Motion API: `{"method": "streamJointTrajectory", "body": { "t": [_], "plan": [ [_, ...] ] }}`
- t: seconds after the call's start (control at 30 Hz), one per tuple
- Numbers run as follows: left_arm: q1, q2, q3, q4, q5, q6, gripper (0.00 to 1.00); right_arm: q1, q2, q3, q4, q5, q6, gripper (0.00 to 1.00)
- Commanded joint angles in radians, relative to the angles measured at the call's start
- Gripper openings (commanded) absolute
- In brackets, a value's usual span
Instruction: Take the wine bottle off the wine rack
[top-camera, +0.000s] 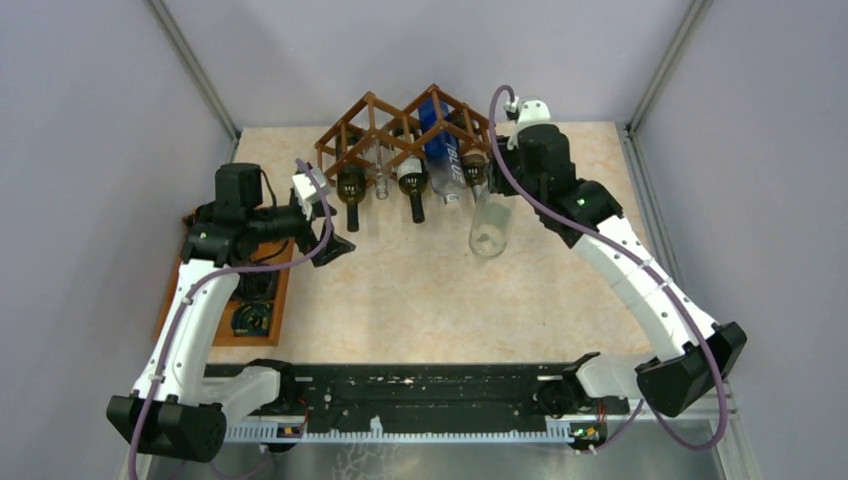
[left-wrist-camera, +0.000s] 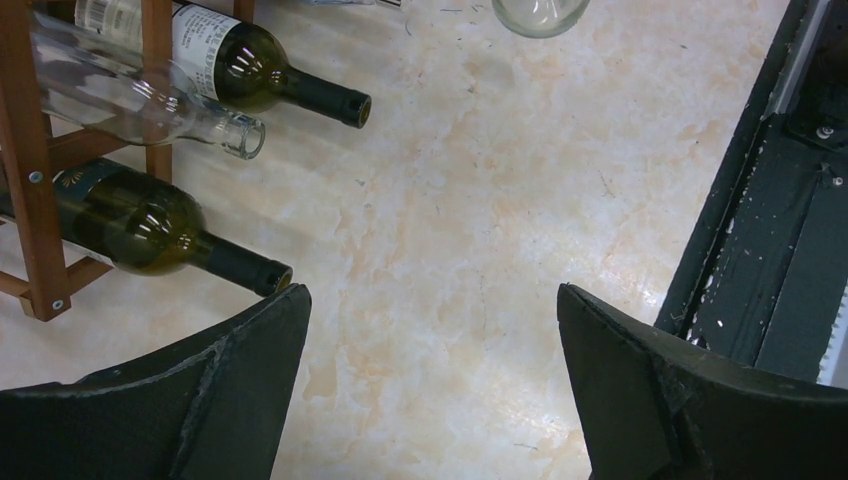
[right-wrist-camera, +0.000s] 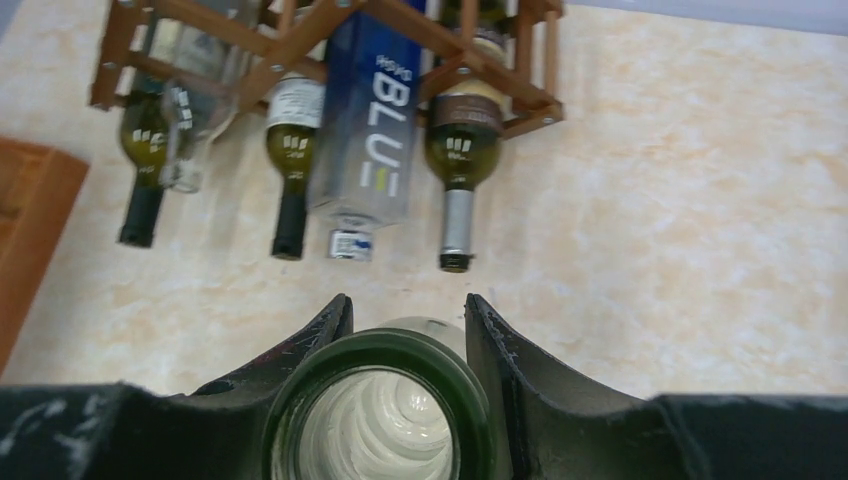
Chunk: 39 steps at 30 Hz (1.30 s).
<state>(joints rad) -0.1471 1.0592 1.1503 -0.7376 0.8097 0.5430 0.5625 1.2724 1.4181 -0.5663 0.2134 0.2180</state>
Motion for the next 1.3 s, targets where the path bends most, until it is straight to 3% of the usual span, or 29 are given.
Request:
{"method": "streamJointTrajectory", "body": {
  "t": [0.0, 0.2, 0.47, 0.83, 1.27],
  "plan": [
    [-0.002, 0.013, 0.042, -0.01, -0.008, -0.049, 0.99, -0.049, -0.049, 0.021, 0.151, 0.126, -0.029, 0.0],
    [-0.002, 0.025, 0.057, -0.007, -0.035, -0.067, 0.99, -0.151, -0.038, -0.01, 0.216, 0.164, 0.0, 0.0],
    [-0.002, 0.029, 0.061, -0.001, -0.055, -0.082, 0.99, -0.248, 0.001, -0.109, 0.43, 0.217, 0.0, 0.0],
    [-0.002, 0.021, 0.054, -0.002, -0.086, -0.085, 0.99, -0.274, 0.135, -0.136, 0.731, 0.259, -0.122, 0.0],
    [-0.002, 0.022, 0.055, 0.006, -0.094, -0.083, 0.99, -0.303, 0.249, -0.158, 0.805, 0.271, -0.115, 0.0]
  ]
}}
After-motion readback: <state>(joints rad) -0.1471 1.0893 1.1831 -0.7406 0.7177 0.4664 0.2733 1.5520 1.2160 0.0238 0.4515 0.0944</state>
